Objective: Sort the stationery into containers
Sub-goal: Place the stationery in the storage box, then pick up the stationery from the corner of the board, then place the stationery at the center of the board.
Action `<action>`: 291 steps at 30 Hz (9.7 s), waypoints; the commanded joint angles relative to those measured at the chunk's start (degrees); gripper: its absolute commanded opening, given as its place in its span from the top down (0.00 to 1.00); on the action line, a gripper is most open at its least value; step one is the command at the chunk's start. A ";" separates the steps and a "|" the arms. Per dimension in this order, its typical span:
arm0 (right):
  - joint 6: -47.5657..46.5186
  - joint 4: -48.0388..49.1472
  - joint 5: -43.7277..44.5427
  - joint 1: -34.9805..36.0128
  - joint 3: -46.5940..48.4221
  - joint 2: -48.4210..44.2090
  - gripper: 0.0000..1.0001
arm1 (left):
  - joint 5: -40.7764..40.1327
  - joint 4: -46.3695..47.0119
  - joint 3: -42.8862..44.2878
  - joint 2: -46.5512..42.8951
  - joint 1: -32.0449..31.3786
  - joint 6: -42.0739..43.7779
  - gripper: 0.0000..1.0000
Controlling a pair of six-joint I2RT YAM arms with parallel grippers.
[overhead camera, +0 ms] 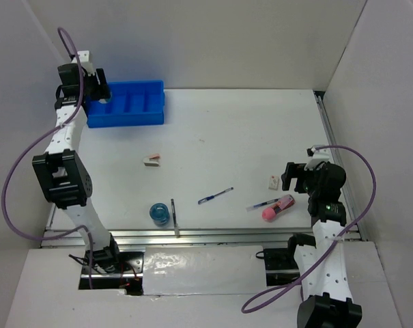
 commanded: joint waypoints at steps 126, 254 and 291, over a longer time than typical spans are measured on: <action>-1.34 14.74 9.14 82.11 42.98 67.75 0.00 | 38.02 -14.19 -43.33 -52.58 19.61 8.86 0.01; 90.52 72.43 -41.84 37.73 26.38 60.38 0.00 | 16.04 -8.20 -30.33 -38.96 -31.63 -1.95 1.00; 44.27 25.64 -37.61 23.49 23.22 43.59 0.00 | -11.38 -63.32 -11.88 -2.16 -21.96 43.77 0.94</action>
